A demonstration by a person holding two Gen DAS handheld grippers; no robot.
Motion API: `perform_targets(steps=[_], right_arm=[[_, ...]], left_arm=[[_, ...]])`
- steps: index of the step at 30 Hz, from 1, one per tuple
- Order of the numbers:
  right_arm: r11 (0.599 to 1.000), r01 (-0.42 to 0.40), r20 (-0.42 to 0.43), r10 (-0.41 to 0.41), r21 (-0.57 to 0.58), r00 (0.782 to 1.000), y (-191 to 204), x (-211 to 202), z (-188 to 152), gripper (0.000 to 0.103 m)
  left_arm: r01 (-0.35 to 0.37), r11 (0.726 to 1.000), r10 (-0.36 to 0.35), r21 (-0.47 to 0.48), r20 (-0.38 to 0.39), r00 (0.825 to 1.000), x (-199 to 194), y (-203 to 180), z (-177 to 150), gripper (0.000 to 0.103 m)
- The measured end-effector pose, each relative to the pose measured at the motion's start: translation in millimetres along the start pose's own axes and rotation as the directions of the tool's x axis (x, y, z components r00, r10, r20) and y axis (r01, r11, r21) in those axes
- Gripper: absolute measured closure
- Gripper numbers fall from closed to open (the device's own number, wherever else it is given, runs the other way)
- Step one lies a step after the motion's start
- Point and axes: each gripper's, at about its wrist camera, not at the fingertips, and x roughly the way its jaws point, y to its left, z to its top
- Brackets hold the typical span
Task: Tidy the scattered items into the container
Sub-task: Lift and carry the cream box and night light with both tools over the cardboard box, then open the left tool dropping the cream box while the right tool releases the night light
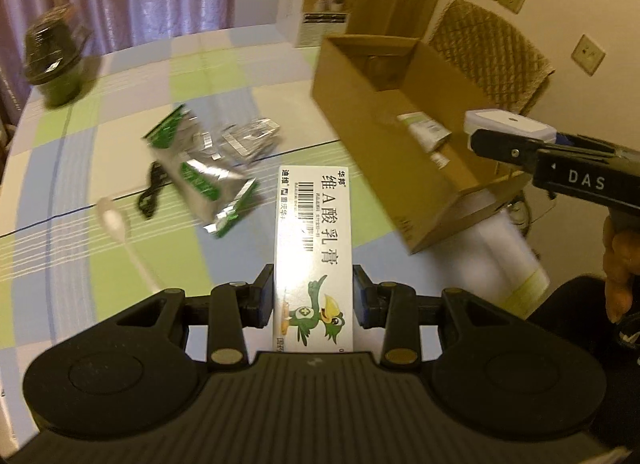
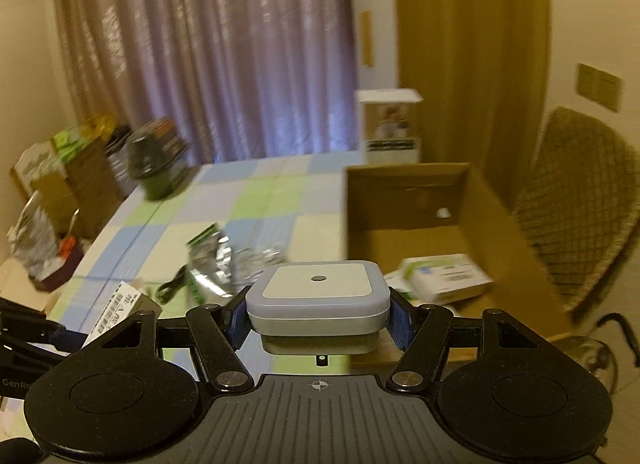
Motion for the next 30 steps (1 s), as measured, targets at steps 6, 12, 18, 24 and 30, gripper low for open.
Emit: perform_targets(steps=[6,12,18,24,30], right_arm=[[0.995,0.071,0.028,-0.073,0.065,0.997,-50.7,-21.6,8.9,0.035],[0.988,0.105,0.036,-0.110,0.112,0.993,-89.8,-31.9,15.5,0.035],[0.985,0.116,0.034,-0.122,0.124,0.992,-110.6,-32.7,17.7,0.035],[0.986,0.120,0.024,-0.123,0.120,0.992,-119.8,-26.3,18.2,0.035],[0.989,0.112,0.016,-0.114,0.095,0.993,-120.0,-13.6,22.7,0.035]], left_arm=[[0.056,0.998,-0.057,0.039,0.019,0.998,12.1,-50.1,28.3,0.070],[0.107,0.992,-0.109,0.069,0.025,0.994,30.8,-91.7,51.8,0.070],[0.143,0.989,-0.145,0.046,0.022,0.989,47.3,-111.4,69.1,0.070],[0.152,0.987,-0.154,0.048,0.030,0.988,58.9,-124.2,85.5,0.070],[0.157,0.986,-0.159,0.050,0.033,0.987,67.4,-128.7,94.9,0.070]])
